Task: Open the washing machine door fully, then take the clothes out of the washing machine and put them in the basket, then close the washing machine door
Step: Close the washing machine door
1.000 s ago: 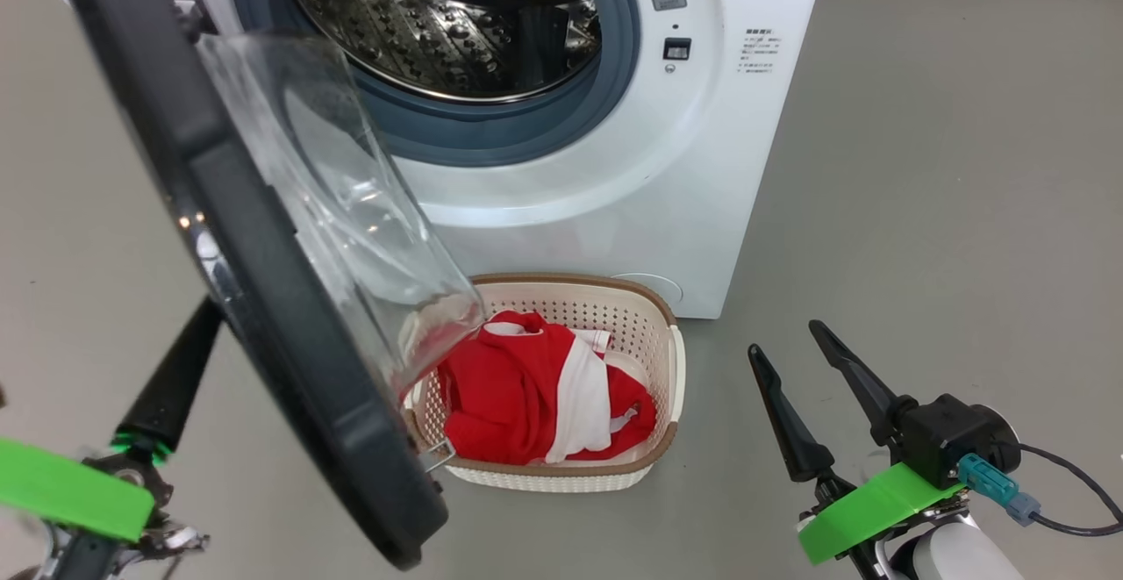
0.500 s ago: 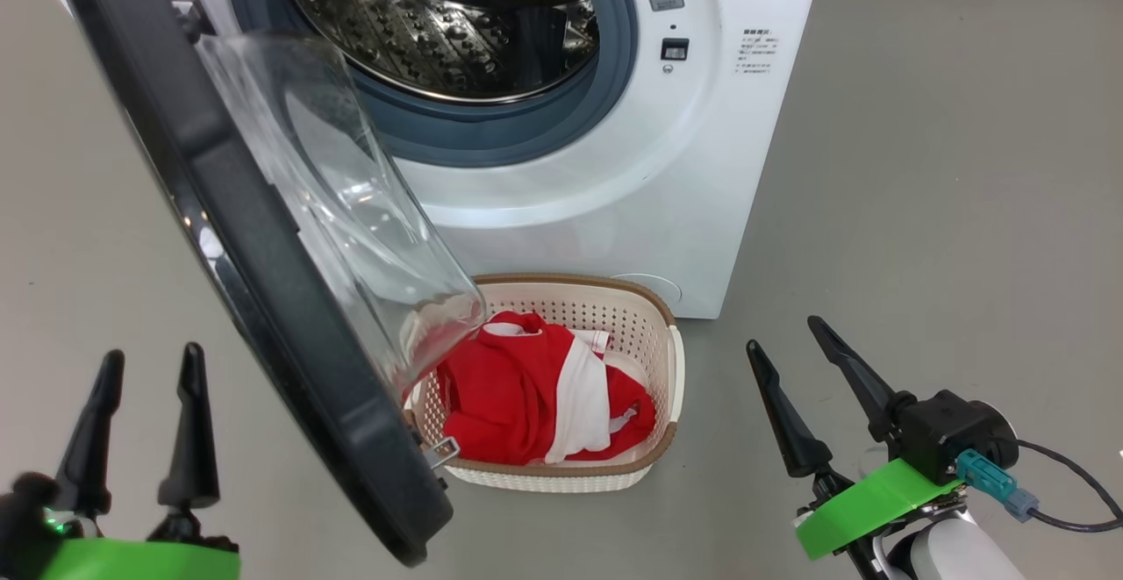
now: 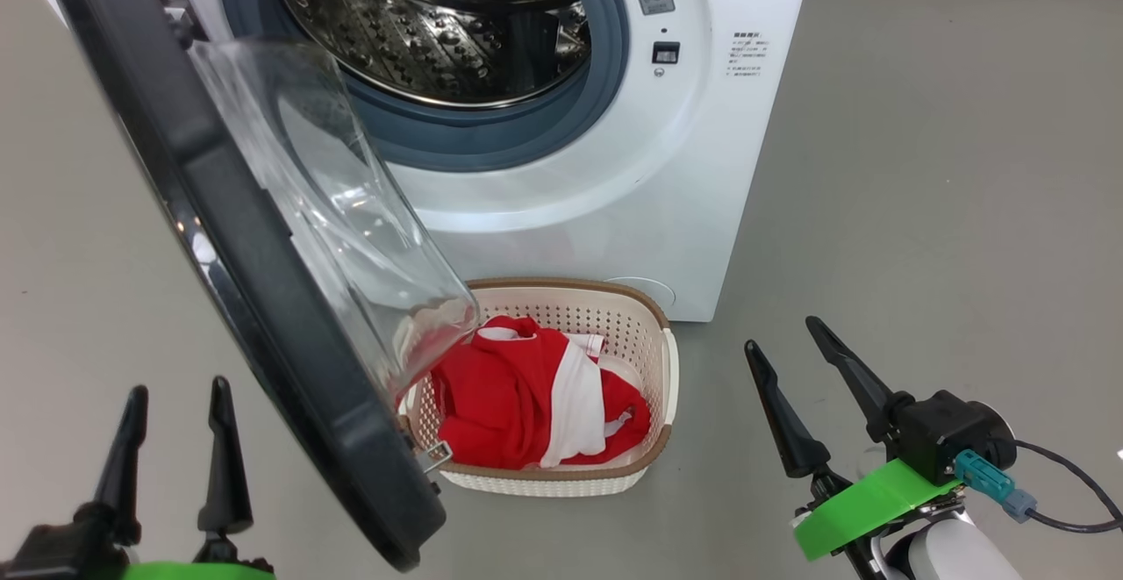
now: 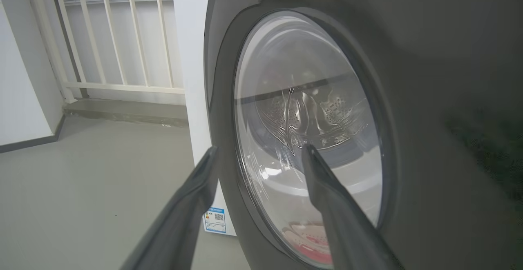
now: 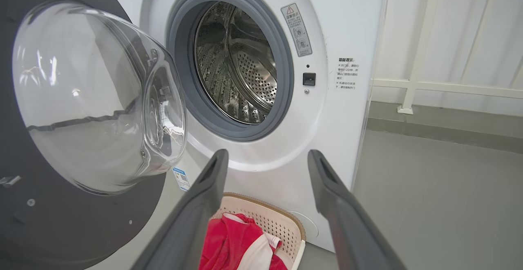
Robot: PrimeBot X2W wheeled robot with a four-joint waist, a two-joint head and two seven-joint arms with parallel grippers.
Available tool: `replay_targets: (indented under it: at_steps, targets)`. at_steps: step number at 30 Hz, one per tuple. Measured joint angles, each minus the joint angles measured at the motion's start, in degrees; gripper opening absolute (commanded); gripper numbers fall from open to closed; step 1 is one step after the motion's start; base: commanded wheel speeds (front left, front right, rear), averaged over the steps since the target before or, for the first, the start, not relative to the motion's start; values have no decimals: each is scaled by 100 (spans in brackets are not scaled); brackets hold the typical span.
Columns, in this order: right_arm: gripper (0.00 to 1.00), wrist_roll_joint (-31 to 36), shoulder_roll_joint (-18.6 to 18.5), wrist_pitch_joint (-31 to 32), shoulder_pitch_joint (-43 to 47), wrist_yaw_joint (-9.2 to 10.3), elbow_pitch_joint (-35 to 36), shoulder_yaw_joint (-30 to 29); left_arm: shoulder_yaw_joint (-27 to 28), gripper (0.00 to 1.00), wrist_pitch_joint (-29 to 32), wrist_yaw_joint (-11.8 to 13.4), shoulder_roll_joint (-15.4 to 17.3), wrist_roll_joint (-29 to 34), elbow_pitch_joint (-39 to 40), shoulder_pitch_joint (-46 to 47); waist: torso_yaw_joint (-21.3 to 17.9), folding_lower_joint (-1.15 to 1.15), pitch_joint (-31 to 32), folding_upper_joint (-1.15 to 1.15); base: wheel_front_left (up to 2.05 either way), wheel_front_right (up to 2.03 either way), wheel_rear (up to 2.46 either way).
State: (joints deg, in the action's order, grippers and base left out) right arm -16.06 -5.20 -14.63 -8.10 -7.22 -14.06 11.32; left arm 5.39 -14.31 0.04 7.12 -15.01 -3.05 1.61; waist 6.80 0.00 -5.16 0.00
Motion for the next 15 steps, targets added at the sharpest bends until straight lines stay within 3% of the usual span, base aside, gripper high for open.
replay_targets:
  at_steps: [6,15]
  targets:
    - [100,0,1,0,5,0,-1,-10,126,100,0,-1,-248,92,57,-184,5,0,25,0,0,0,0]
    - [100,20,0,0,5,0,1,-11,138,100,0,-8,-347,535,82,-194,54,0,-22,0,0,0,0]
